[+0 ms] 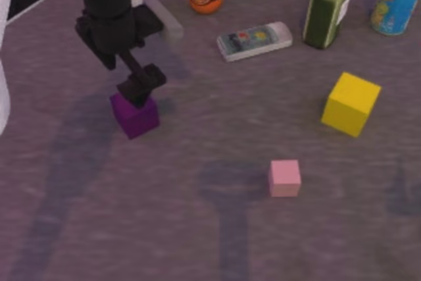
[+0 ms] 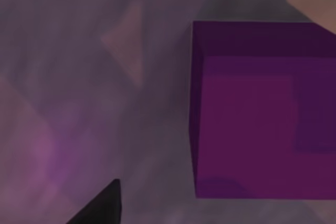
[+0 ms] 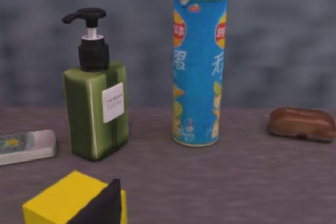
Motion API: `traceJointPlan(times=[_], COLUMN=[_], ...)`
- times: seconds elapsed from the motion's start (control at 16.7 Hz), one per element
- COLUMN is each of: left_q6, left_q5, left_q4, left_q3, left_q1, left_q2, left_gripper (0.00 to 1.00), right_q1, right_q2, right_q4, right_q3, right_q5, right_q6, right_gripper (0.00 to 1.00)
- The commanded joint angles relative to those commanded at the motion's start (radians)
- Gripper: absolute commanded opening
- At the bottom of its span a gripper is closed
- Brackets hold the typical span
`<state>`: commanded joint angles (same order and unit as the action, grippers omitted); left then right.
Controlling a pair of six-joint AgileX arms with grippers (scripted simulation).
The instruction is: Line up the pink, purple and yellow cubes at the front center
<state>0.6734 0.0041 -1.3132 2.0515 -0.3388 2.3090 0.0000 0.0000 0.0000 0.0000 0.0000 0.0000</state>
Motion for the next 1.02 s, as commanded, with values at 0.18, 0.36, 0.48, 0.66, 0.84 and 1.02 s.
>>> traceJointPlan(times=[0.18, 0.36, 0.48, 0.66, 0.84, 1.02], left_q6=[-0.002, -0.002, 0.0, 0.002, 0.002, 0.002], left_q5=[0.0, 0.0, 0.0, 0.001, 0.001, 0.001], left_q4=[0.015, 0.107, 0.19, 0.29, 0.309, 0.309], left_q3=[-0.011, -0.083, -0.145, -0.222, -0.238, -0.238], left_q1=[-0.004, -0.001, 0.0, 0.001, 0.002, 0.002], left_q2=[0.006, 0.024, 0.042, 0.066, 0.071, 0.071], left_gripper=[1.0, 1.0, 1.0, 1.0, 1.0, 0.92], right_q1=[0.0, 0.0, 0.0, 0.0, 0.0, 0.0], right_q2=[0.0, 0.0, 0.0, 0.0, 0.0, 0.0], right_q4=[0.0, 0.0, 0.0, 0.0, 0.0, 0.0], right_q3=[0.0, 0.0, 0.0, 0.0, 0.0, 0.0], right_q5=[0.0, 0.0, 0.0, 0.0, 0.0, 0.0], right_q6=[0.0, 0.0, 0.0, 0.0, 0.0, 0.0], right_gripper=[1.0, 1.0, 1.0, 1.0, 1.0, 1.0])
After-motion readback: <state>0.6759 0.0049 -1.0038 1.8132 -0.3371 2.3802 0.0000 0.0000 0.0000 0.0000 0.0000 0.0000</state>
